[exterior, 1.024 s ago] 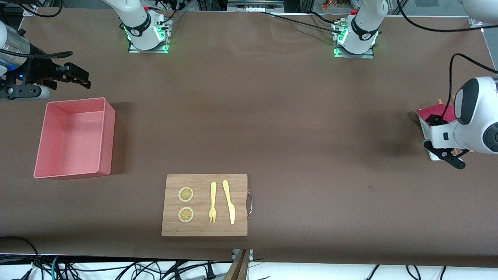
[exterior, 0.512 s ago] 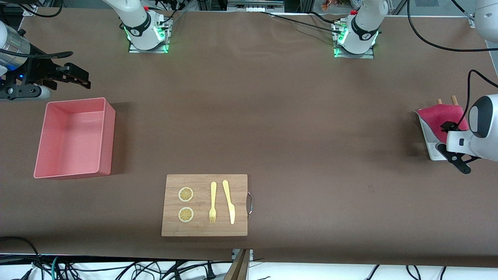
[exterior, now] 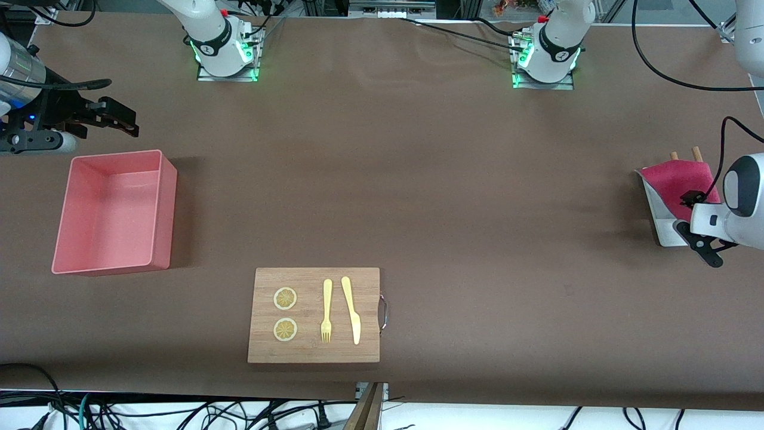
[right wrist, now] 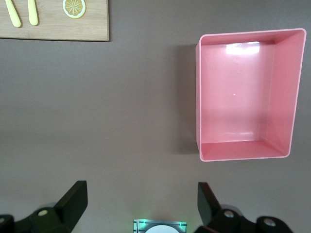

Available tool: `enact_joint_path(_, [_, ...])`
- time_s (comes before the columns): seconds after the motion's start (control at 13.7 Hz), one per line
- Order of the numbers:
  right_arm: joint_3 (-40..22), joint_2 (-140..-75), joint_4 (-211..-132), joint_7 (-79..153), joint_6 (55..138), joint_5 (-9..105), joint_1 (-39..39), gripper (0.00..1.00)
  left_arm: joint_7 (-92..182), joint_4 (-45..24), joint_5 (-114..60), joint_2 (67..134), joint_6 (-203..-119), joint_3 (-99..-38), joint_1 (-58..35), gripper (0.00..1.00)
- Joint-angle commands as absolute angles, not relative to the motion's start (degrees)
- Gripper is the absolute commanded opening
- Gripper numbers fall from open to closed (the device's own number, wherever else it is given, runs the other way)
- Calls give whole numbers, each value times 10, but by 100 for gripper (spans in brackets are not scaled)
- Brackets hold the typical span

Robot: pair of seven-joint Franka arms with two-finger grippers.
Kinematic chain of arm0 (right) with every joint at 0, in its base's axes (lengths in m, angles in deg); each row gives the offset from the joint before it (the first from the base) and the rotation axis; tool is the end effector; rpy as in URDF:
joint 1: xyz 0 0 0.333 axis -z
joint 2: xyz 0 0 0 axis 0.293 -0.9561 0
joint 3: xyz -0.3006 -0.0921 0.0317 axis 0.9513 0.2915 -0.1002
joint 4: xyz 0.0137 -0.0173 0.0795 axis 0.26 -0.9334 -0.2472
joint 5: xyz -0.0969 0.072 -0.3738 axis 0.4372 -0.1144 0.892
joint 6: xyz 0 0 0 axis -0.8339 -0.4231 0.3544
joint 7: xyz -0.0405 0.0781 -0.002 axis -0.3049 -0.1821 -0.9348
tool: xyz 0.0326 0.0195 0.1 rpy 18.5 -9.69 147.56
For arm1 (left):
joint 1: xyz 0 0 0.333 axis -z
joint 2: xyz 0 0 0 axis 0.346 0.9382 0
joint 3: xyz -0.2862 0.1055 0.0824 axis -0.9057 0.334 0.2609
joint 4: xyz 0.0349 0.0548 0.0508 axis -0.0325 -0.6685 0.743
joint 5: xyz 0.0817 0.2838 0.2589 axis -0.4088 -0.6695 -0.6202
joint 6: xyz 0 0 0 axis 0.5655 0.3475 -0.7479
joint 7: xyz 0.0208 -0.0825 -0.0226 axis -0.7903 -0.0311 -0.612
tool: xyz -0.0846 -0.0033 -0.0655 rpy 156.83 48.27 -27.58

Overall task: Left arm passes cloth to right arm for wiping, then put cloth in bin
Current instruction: 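Close the left gripper on the pink cloth and lift it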

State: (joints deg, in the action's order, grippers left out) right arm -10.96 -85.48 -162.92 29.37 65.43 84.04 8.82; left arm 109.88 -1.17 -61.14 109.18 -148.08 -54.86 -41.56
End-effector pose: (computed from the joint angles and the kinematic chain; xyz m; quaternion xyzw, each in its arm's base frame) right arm 0.5474 0.0477 0.6048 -0.9980 -0.0192 0.0606 0.0022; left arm 0.6188 0.2292 0.2723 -0.8733 0.4224 0.2402 0.0345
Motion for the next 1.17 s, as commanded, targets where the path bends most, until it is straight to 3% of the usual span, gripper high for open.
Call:
enact_joint_path(0.0, [-112, -852, -1633, 299, 658, 840, 94, 100, 1129, 3, -623, 1101, -1475, -555, -431, 79])
enact_joint_path(0.22, [-112, -852, -1633, 299, 658, 840, 94, 100, 1141, 2, -621, 1102, -1473, -555, -431, 39])
enact_joint_path(0.37, [-109, -852, -1633, 300, 658, 840, 96, 100, 1144, 2, -621, 1101, -1471, -555, -431, 2])
enact_joint_path(0.8, [-106, -852, -1633, 300, 658, 837, 96, 100, 1151, 11, -614, 1086, -1438, -564, -427, 0])
enact_joint_path(1.1, [-108, -852, -1632, 297, 658, 839, 94, 100, 1146, 33, -572, 1049, -1334, -616, -424, 0])
